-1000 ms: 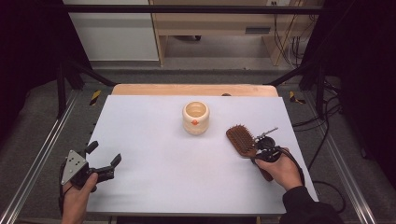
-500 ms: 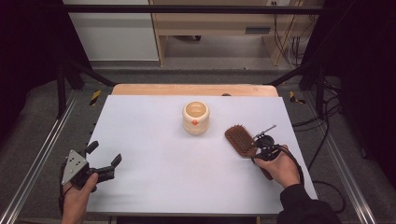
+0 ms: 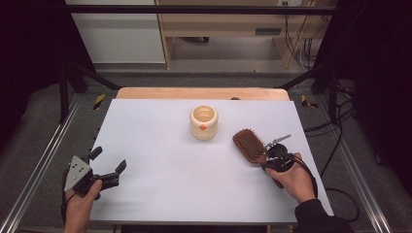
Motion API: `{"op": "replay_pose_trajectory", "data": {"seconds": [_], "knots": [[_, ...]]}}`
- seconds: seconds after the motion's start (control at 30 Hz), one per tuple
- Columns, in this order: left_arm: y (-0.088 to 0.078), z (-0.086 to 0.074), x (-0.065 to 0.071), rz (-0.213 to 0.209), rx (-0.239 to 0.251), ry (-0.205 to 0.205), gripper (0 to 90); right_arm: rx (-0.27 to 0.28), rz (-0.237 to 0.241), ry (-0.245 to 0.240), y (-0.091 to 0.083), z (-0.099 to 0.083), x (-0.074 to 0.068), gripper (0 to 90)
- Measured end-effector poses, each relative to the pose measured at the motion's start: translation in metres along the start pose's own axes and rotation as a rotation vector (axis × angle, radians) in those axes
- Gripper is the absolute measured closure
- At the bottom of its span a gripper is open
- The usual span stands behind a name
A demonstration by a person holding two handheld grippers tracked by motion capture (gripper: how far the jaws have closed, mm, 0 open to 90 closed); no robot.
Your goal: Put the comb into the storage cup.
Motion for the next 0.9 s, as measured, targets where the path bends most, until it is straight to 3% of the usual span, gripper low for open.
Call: {"op": "replay_pose_trajectory", "data": {"seconds": [0.27,0.4,0.53,0.9], "knots": [[0.0,0.001,0.007,-0.017,-0.007,-0.004,2.6,0.132,-0.002,-0.009,-0.014,0.003,-0.015,72.9],[-0.001,0.004,0.013,-0.031,-0.008,-0.028,2.7,0.198,0.0,-0.013,-0.018,0.005,-0.024,73.0],[0.0,0.008,0.025,-0.058,0.0,-0.072,2.9,0.282,-0.008,-0.01,-0.019,0.007,-0.031,73.0],[0.01,0.015,0.058,-0.127,-0.028,-0.07,3.4,0.421,-0.035,-0.023,-0.027,0.015,-0.04,73.0]]}}
Point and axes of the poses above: each handheld gripper's, and its own axes: y roughly forward along the jaws, z roughly out of its top, x roughly to its right, the point moved 2 cm from there along y, roughly forward along the jaws, and after that the axes turned 12 degrees about -y, right-handed, at the moved point
